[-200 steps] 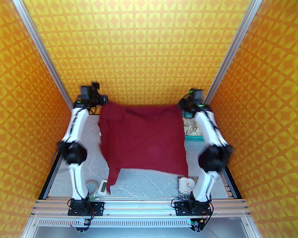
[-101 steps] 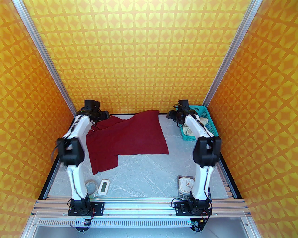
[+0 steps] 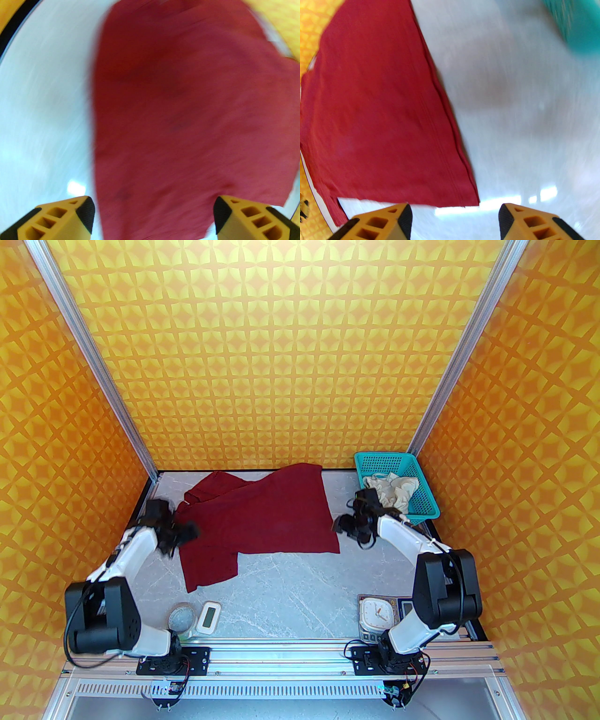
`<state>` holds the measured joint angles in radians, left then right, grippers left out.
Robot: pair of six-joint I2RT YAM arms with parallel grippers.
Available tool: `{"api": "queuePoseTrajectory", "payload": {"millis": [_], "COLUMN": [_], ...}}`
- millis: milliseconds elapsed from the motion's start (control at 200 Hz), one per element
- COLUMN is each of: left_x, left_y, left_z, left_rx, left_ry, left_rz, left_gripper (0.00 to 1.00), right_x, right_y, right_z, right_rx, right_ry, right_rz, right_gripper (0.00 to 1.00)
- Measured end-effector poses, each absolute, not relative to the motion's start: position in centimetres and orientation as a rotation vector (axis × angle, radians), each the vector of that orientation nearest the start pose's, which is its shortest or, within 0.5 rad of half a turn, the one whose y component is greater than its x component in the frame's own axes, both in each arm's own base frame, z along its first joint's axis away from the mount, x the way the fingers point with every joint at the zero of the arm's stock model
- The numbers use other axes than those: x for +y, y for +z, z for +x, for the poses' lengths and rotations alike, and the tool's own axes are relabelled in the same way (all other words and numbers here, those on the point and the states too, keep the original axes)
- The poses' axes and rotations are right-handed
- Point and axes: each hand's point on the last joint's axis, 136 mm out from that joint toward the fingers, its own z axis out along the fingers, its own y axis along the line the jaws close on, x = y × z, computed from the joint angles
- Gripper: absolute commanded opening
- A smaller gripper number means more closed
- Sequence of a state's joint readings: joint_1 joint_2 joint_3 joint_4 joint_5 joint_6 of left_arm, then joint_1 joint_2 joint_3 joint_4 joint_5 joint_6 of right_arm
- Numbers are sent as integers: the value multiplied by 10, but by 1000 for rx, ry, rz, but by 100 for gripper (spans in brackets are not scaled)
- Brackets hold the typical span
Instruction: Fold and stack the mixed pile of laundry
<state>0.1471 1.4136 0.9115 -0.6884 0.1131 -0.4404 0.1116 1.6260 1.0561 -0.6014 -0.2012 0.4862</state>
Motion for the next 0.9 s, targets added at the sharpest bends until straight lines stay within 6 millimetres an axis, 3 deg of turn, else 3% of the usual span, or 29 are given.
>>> {"api": "queuePoseTrajectory", "payload": {"millis": [140,335,550,650,780,900], "left_x": [24,17,14,16,22,15], "left_y": [64,38,24,21,17,19], "left_z": [298,293,293,292,291,306], "left_rx": [2682,2696,2685,2694,2693,2643], "left_ry": [-241,-294,-304,-260,-193,-251], "left_rz": [-840,-914,-971,-984,-1016,-975], "left_gripper": [91,90,82,69,38,19], "right_x": [88,101,101,102,105,107], "right_y": [59,56,23,23,20,19], "right_z": [348,352,349,355,363,370], "right_rx": [2781,2774,2830,2809,2788,2771], "right_ry": [489,518,489,500,511,521], "right_rz": [467,436,478,492,503,518], "right_gripper": [62,59,52,44,30,20]}}
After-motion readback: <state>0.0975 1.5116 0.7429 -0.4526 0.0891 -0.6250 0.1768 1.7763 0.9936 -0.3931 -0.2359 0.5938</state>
